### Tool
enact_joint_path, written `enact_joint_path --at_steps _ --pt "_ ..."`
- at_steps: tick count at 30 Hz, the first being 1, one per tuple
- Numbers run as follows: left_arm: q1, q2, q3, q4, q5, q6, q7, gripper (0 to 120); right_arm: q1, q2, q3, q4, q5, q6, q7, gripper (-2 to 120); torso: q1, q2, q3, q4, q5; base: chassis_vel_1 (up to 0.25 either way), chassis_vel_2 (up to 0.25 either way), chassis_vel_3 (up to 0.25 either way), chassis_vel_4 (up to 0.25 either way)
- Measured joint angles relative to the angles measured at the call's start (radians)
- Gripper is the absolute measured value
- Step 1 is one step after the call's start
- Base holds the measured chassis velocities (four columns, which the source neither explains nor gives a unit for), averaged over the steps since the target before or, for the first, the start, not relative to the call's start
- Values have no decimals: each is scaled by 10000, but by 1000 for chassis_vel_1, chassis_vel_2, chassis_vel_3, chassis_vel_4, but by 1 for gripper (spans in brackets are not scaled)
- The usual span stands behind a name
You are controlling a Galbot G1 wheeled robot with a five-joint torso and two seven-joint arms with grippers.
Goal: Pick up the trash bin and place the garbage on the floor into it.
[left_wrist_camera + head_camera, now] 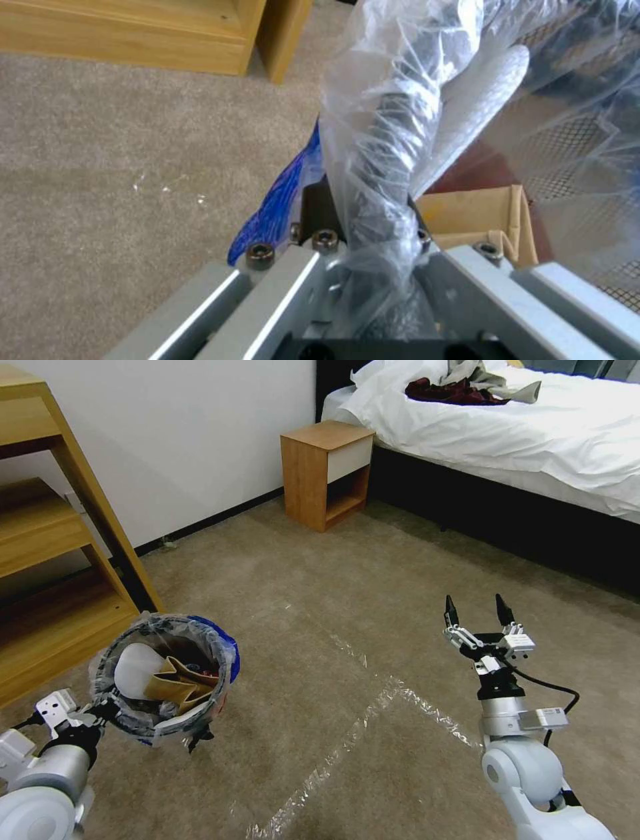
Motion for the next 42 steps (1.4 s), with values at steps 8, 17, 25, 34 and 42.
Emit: enact_joint_path --at_steps 8,17,25,34,42 --pt "49 -9 -38 -25 -1 -8 -2 1 76 122 -189 -56 -59 2 -6 99 0 0 1 -1 -1 -123 99 117 -128" --pt "53 -1 -40 -29 -6 -25 -5 1 150 244 -343 -126 -134 1 -9 99 1 0 2 -2 -1 -162 157 162 -164" --pt "55 8 -40 -22 -8 -38 -6 1 210 255 -380 -164 -145 0 -9 99 1 0 0 0 -2 -112 127 121 -128" --pt "37 4 -10 10 1 -49 -6 1 273 239 -419 -205 -153 -41 -2 99 2 0 1 -4 0 -153 138 151 -150" --pt "24 10 -12 25 10 -53 -6 1 343 230 -481 -263 -157 -46 -2 99 2 0 0 0 -1 -134 159 117 -145"
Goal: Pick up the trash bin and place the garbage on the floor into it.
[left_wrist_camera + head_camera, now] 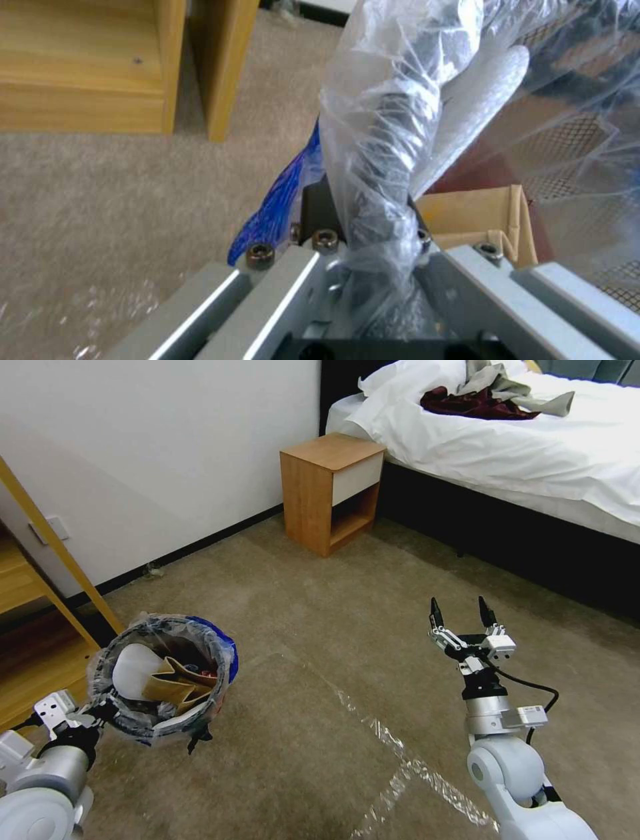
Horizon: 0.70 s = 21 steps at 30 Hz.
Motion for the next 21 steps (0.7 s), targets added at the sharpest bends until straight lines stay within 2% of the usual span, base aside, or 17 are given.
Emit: enact_joint_path --at_steps 21 --pt "-6 -42 8 35 15 1 -3 1 40 74 -154 -120 -59 52 2 99 0 0 0 -1 0 -142 139 137 -137"
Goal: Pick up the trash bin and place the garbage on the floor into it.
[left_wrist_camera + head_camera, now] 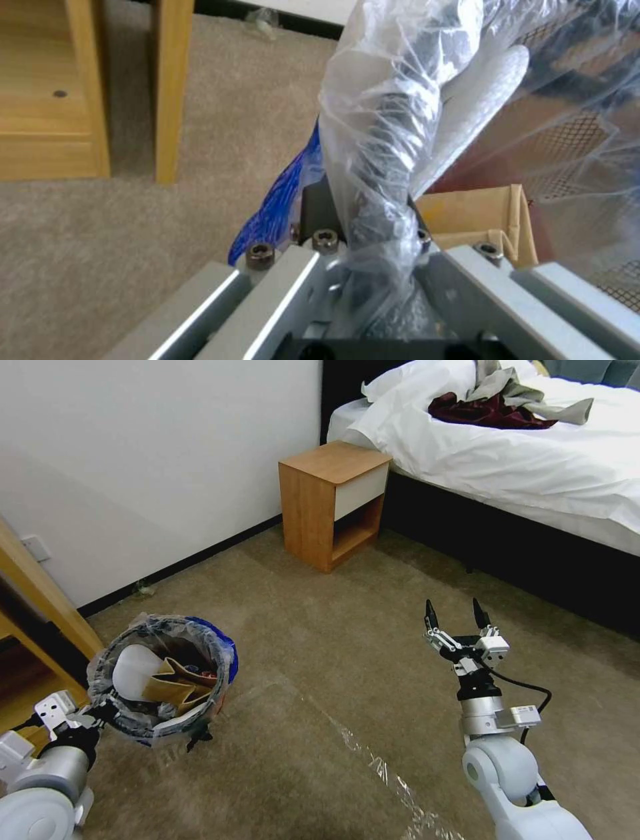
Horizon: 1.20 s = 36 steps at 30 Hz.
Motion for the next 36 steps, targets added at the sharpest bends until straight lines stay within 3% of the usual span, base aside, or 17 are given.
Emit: enact_joint_path --at_steps 16,36 --pt "4 -36 14 39 44 -21 2 1 5 43 -75 -131 -49 132 -26 99 -1 0 0 0 1 -127 123 119 -125" --pt "-16 -16 6 68 29 -26 11 1 85 84 -128 -164 -35 77 -30 99 -2 0 -1 1 0 -37 44 43 -39"
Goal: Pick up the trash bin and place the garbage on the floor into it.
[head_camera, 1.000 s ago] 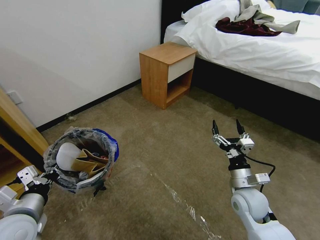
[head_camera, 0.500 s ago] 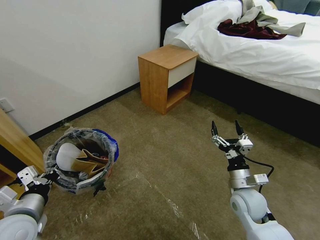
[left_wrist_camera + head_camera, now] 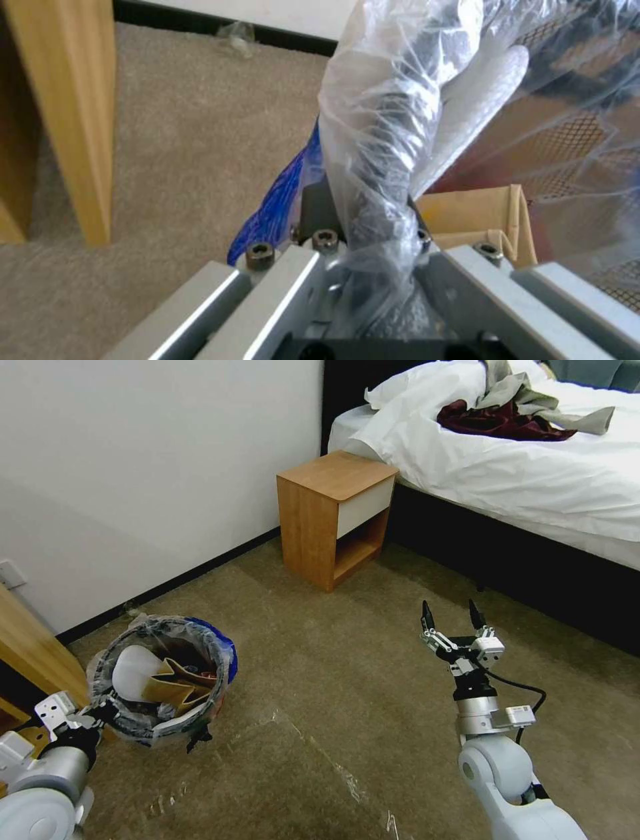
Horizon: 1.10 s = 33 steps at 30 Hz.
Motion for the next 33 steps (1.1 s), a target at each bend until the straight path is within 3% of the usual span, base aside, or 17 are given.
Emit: enact_joint_path --at_steps 9,14,23,33 --pt "33 -7 -3 -52 13 121 103 1 43 -1 -42 -53 19 37 73 99 2 -2 5 -1 0 -128 127 144 -113" --pt "62 -22 -34 -167 192 408 177 1 63 -61 -38 -77 12 48 147 100 0 -2 0 0 0 -11 15 4 -4" --pt "136 -76 -54 -235 390 300 564 1 0 -220 47 -55 58 54 164 100 0 -2 1 0 1 0 0 0 0" --pt "233 -79 -88 -346 387 290 550 1 -98 -278 43 19 113 52 164 100 0 -2 1 0 0 0 0 0 0"
